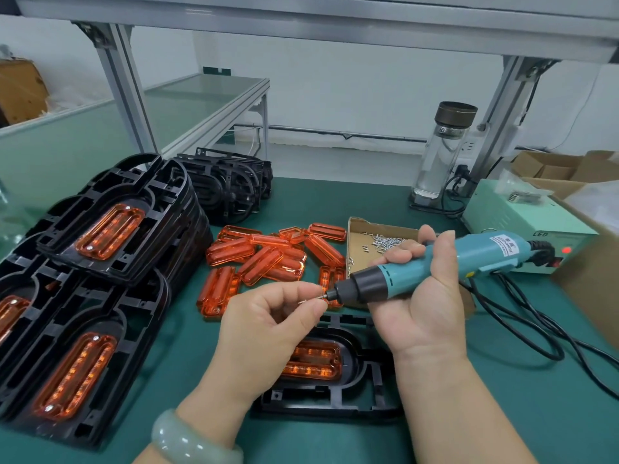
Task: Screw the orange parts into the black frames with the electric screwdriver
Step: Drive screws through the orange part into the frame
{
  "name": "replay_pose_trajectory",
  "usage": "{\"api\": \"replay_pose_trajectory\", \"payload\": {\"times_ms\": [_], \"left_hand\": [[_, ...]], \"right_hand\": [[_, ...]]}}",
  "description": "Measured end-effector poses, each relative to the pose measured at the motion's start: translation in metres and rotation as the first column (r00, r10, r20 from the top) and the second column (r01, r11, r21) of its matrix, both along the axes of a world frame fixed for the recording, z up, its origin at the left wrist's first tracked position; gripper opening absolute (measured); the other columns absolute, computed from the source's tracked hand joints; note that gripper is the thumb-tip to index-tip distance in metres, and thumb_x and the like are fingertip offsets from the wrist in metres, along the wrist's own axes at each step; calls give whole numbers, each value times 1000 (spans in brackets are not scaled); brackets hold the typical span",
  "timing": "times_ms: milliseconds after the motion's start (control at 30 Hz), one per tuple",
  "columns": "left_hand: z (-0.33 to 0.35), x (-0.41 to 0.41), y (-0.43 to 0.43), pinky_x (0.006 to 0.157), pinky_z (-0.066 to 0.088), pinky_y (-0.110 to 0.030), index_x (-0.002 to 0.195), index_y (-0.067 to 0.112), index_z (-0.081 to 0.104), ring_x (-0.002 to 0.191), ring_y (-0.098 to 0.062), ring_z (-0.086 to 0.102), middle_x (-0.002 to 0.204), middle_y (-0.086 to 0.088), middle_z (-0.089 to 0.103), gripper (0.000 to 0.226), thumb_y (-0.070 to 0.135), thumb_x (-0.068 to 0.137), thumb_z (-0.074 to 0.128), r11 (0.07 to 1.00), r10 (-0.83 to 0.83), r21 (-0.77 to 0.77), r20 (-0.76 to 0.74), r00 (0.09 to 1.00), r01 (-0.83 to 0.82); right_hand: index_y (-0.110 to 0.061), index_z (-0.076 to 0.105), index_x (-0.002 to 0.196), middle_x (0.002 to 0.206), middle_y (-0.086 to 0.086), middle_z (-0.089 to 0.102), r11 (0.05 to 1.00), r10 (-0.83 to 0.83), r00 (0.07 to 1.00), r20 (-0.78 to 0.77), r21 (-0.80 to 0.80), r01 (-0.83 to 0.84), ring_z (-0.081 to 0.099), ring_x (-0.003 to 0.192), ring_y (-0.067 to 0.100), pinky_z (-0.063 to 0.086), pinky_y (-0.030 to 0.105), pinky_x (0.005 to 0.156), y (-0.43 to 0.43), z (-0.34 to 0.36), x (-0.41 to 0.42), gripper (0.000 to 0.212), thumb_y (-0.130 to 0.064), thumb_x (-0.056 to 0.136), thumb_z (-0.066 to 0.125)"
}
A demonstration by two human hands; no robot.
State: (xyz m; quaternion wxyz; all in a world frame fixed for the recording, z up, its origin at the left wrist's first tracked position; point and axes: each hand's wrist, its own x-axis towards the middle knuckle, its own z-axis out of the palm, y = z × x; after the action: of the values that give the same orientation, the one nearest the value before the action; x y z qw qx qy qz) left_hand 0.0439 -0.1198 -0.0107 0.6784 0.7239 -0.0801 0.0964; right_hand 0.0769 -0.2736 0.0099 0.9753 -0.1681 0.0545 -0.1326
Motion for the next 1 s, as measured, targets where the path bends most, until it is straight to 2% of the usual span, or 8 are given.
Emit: {"api": "replay_pose_trajectory", "payload": {"times_ms": [67, 133, 233, 367, 533, 633, 833, 1000], "left_hand": [[0, 1, 7, 65, 50, -11, 83, 31, 73, 70, -2, 65, 78, 9, 73, 17, 26, 67, 75, 998, -2, 67, 30, 1000, 0], [0, 4, 18, 66, 46, -7, 80, 36, 71, 70, 1, 63, 78, 14, 71, 22, 17, 72, 78, 964, -17, 267, 71, 997, -3], [-2, 5, 25, 68, 44, -9, 69, 40, 71, 76, -3, 62, 80, 16, 66, 23, 18, 72, 79, 854, -111, 516, 64, 992, 62], [-5, 3, 21, 75, 38, -8, 82, 40, 73, 87, 2, 55, 82, 16, 59, 14, 30, 73, 78, 712, -223, 684, 5, 975, 159], [-3, 0, 13, 87, 39, -27, 101, 44, 70, 96, -5, 44, 92, 15, 55, 19, 43, 83, 65, 492, -244, 859, -21, 970, 142], [-5, -2, 9, 86, 41, -28, 101, 44, 69, 97, -6, 42, 94, 15, 54, 19, 44, 84, 61, 484, -193, 868, -21, 981, 113], [-9, -3, 6, 84, 42, -26, 100, 42, 70, 97, -5, 47, 92, 14, 54, 18, 41, 85, 61, 536, -142, 840, -5, 990, 82], [-11, 0, 8, 83, 39, -25, 97, 40, 72, 93, -7, 47, 88, 13, 53, 15, 38, 85, 62, 535, -181, 838, -13, 983, 109]], "right_hand": [[-25, 59, 91, 63, -12, 51, 999, -12, 1000, -9, -36, 11, 49, 50, 4, 44, 22, 59, -4, 0, 1, 25, -41, 73, 67], [-25, 58, 91, 62, -12, 50, 997, -33, 999, -13, -64, 32, 48, 49, 3, 40, 22, 62, -10, 2, 1, 26, -41, 72, 66], [-25, 57, 90, 62, -12, 50, 994, -52, 999, -4, -98, 51, 47, 49, 3, 39, 21, 60, -19, 4, 2, 26, -42, 72, 66], [-25, 57, 89, 60, -12, 49, 986, -76, 997, -9, -146, 74, 45, 48, 3, 38, 20, 58, -29, 6, 3, 27, -42, 71, 67], [-24, 55, 88, 60, -11, 48, 968, -96, 994, -45, -235, 83, 45, 47, 4, 39, 19, 54, -37, 7, 4, 26, -45, 75, 65], [-23, 56, 88, 59, -10, 49, 956, -110, 991, -77, -280, 85, 45, 46, 4, 39, 19, 54, -38, 7, 3, 21, -42, 82, 64], [-21, 51, 88, 58, -9, 50, 938, -83, 993, -84, -344, 50, 45, 45, 5, 40, 17, 51, -35, 10, 0, 33, -38, 66, 70], [-18, 49, 94, 59, -5, 50, 881, -65, 997, -35, -472, 41, 45, 46, 8, 41, 19, 49, -27, 8, -3, 24, -30, 83, 67]]}}
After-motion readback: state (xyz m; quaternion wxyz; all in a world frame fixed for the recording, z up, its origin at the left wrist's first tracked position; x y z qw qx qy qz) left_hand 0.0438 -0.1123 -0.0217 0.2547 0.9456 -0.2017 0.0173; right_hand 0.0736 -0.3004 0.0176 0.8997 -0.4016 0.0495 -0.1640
